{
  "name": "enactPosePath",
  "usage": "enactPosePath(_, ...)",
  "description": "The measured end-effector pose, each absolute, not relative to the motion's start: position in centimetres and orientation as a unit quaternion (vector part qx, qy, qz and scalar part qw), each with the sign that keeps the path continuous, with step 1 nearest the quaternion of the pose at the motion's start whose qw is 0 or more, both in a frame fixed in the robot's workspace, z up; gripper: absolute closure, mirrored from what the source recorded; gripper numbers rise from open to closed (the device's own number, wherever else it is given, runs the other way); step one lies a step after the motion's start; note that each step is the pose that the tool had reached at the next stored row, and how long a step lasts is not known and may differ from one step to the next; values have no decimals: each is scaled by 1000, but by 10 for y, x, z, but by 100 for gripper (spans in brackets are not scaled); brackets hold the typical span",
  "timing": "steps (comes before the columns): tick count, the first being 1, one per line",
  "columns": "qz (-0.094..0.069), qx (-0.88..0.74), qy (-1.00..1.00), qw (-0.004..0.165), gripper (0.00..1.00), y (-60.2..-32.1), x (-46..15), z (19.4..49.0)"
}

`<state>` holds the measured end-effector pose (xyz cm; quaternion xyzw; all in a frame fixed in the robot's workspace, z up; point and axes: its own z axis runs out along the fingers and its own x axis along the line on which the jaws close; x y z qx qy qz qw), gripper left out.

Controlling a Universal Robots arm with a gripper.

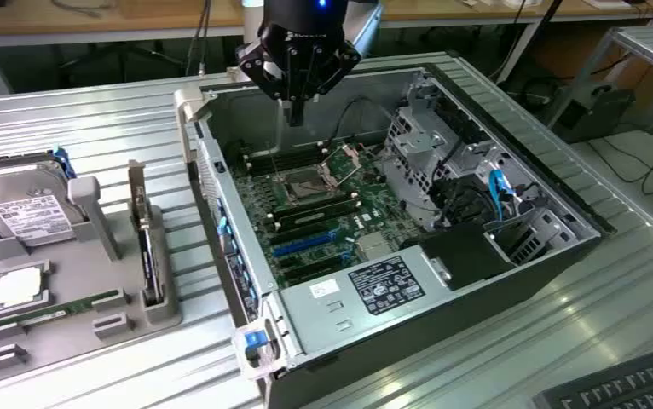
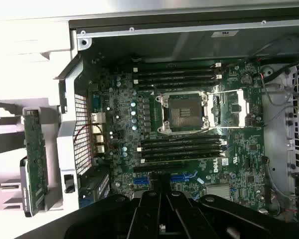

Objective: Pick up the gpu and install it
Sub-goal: 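Reach for the gpu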

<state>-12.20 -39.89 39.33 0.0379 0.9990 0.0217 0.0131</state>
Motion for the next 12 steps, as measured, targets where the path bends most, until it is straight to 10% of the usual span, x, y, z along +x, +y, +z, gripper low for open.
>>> enactPosePath(12,22,38,999,13,89,-403,-143,393)
